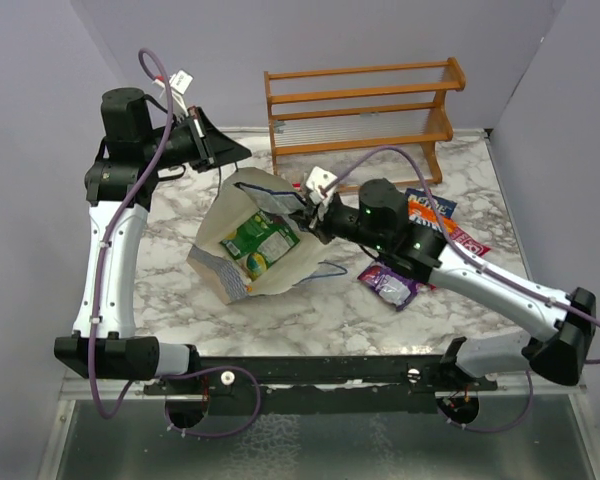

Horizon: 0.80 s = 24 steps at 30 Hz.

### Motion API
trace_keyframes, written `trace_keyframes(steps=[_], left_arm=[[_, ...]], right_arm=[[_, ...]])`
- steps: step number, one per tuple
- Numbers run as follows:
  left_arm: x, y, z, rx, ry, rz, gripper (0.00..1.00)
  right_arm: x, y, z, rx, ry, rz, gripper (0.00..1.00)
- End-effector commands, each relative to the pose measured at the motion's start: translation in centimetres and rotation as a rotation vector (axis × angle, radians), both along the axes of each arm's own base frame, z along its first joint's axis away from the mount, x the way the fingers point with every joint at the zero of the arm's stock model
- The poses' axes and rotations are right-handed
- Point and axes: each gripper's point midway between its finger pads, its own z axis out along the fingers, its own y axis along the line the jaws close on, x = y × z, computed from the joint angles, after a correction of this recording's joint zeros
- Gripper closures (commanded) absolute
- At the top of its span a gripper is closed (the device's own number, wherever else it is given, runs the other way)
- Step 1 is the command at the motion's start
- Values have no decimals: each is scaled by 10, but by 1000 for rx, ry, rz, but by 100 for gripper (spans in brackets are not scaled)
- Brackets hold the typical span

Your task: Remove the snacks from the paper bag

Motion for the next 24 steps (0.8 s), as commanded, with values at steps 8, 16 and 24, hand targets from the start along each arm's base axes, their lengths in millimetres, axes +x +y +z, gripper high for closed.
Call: trace_keyframes(steps=[8,16,24], left_arm=[[-6,16,19,51,-98,65,100],[-10,28,16,103,-83,114,100],[-11,25,35,59,-107,80,100]], right_arm=[[35,-137,119,283,-407,-613,99],[83,-200,80,156,-284,-1048,97],[83,-170,-59,54,231,-825,99]])
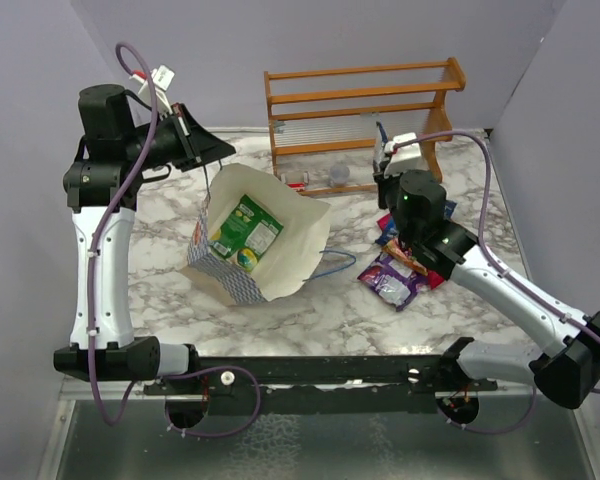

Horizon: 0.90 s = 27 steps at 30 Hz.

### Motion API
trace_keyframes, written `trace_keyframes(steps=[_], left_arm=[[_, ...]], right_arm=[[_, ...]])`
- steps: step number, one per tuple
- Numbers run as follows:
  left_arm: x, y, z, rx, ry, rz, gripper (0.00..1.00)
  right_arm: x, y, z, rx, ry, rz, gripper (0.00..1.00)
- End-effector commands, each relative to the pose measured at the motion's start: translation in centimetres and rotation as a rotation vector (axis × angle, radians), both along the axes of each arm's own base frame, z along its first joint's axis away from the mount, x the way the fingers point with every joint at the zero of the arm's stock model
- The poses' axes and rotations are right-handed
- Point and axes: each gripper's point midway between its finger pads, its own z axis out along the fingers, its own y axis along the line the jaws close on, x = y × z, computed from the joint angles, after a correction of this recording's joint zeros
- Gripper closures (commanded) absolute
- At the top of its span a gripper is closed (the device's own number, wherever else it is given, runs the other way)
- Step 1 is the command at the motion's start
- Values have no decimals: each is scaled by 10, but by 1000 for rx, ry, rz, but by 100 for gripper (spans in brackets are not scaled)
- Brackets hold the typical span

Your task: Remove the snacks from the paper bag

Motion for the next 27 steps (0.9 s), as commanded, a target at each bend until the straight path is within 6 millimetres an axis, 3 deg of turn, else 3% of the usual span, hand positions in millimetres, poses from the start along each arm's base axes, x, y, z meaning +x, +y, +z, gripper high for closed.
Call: trace_keyframes(steps=[1,6,10,15,18,21,23,25,27], left_arm=[[-7,-5,30,-43,-80,-48,100],[-11,-13,28,-116,-65,-105,100],[-12,-19,18,-181,-21,-144,100],[-13,-23,12,-237,18,-189,100],[-13,-25,17,-267,18,-207,100],[-14,-27,28,-305,3,-236,100],[-16,-29,35,-330,-9,-266,100],[-22,-31,44,-349,-36,-297,100],[-27,-33,49,-366,-57,-327,100]], right_arm=[[-25,35,-85,125,318,172,99],[-43,56,-137,303,517,221,99],[-46,55,-168,488,639,253,98],[-47,33,-197,526,733,179,82],[-48,2,-210,501,753,78,79],[-49,-26,-214,437,748,-3,55],[-49,-43,-210,349,733,-53,32],[-45,-57,-196,291,704,-104,8],[-39,-58,-171,262,667,-87,0]])
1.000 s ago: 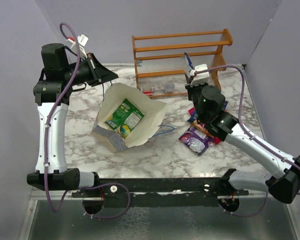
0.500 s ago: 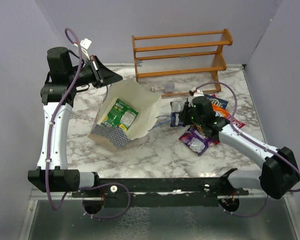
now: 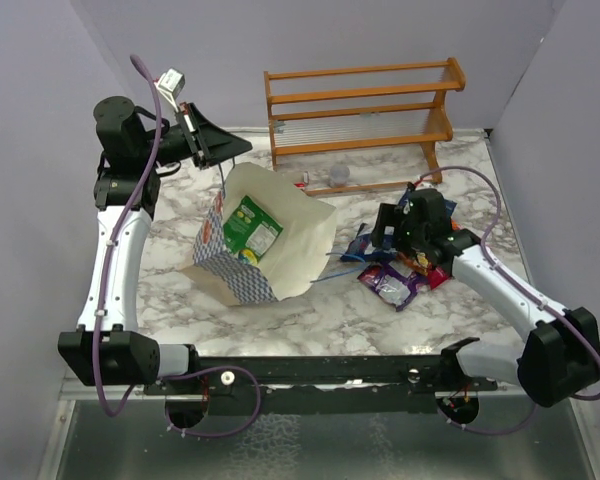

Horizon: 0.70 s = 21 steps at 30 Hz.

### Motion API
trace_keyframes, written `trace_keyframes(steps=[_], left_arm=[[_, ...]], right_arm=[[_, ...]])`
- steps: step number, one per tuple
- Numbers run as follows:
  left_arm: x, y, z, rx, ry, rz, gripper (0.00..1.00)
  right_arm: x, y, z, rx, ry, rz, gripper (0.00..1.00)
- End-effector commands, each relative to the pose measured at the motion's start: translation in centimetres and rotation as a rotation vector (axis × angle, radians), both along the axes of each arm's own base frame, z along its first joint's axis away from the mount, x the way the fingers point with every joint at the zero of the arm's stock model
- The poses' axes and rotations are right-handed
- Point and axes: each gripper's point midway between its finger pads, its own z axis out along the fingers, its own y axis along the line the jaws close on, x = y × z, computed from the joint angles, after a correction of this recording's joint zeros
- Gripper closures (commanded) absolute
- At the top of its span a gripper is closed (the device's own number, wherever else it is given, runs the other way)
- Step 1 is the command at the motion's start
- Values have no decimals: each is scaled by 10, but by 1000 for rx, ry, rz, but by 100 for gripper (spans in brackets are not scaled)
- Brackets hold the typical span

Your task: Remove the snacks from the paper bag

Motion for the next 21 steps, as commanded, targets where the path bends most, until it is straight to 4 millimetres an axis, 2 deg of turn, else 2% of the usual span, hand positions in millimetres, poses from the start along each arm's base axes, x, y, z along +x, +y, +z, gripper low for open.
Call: trace_keyframes(steps=[1,4,6,8,10,14,18,21], left_arm=[[-33,-6,38,-69,-147,-114,100],[-42,-9,33,-96,-118,-165,100],[-46,-11,28,-95,-91,-194,100],[-46,-15,30,-97,-93,-202,100],[-48,-23,30,-106,-77,-232,100],[-50,-41,24,-127,-19,-268,100],[-45,-44,22,-122,8,-216,100],[-42,-44,21,-104,20,-197,100]], right_arm=[[12,-15,58,-116,-102,21,1],[20,23,117,-2,-262,225,1],[16,51,152,104,-391,374,0],[8,70,169,190,-467,471,0],[1,81,176,239,-500,535,0],[-13,93,167,256,-520,670,0],[-26,90,153,215,-552,735,0],[-34,90,152,193,-592,786,0]])
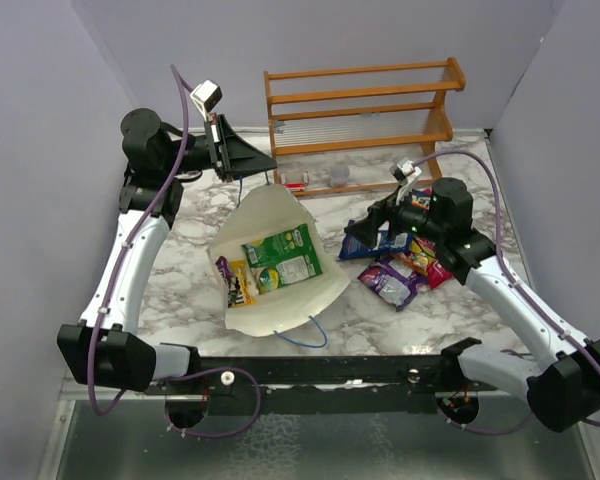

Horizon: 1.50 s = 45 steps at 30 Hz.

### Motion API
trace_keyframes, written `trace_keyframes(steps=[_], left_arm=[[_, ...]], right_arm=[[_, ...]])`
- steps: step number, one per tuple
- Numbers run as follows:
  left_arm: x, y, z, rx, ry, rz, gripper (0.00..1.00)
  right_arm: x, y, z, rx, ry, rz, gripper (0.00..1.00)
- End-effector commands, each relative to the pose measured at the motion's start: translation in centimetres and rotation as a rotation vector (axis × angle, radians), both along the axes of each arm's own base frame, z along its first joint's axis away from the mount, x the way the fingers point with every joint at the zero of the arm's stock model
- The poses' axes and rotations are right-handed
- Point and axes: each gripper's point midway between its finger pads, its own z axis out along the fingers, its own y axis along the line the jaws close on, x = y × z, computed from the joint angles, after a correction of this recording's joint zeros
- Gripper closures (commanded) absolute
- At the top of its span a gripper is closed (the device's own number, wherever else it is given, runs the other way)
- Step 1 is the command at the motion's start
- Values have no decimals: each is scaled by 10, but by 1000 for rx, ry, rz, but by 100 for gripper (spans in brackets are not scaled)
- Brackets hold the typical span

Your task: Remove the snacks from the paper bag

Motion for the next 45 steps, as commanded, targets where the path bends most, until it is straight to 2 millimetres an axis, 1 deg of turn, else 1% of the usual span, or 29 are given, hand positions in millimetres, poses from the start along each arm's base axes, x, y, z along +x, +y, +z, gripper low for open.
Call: trace_keyframes(steps=[1,3,6,10,14,16,17,19,20,21,23,25,26,27,29,31,33,35,36,38,41,43,44,45], left_arm=[[2,2,12,14,-36,60,100],[3,2,6,22,-18,63,100],[8,2,5,23,-29,90,100],[15,4,18,41,-87,120,100],[20,13,39,68,-170,162,100],[20,18,48,54,-204,172,100],[19,18,50,49,-212,167,100],[16,17,49,40,-222,147,100],[15,17,47,38,-223,139,100],[14,17,44,36,-221,135,100],[12,17,42,29,-227,132,100],[11,17,38,30,-233,135,100],[11,17,35,32,-232,135,100],[13,17,32,35,-227,129,100],[14,17,26,47,-226,113,100],[17,19,23,66,-234,126,100],[20,22,28,70,-243,147,100],[23,28,34,76,-248,185,100],[26,33,36,88,-248,212,100],[32,46,36,132,-222,272,100],[37,71,36,213,-196,343,100],[37,86,42,240,-210,376,100],[37,91,47,236,-214,382,100],[39,92,50,227,-216,376,100]], right_arm=[[-19,7,18,0,-160,134,0],[-19,8,24,5,-179,143,0],[-18,17,42,32,-208,152,1],[-34,50,69,66,-270,269,7],[-45,78,99,89,-306,348,12],[-58,94,109,103,-314,423,20],[-67,102,112,102,-317,473,24],[-87,118,107,69,-327,562,26],[-94,123,101,51,-323,585,27],[-99,127,92,33,-310,592,27],[-102,130,83,15,-305,589,34],[-97,134,79,-1,-308,553,40],[-92,135,73,-9,-297,532,43],[-84,137,64,-16,-278,497,45],[-71,143,40,-52,-241,466,53],[-64,150,24,-71,-212,473,55],[-61,158,21,-70,-199,485,55],[-55,164,22,-54,-187,472,55],[-52,167,17,-52,-165,468,56],[-54,176,10,-45,-130,505,57],[-60,190,4,-14,-100,592,57],[-61,201,3,2,-103,617,57],[-59,207,2,7,-107,609,57],[-57,214,2,19,-112,602,57]])
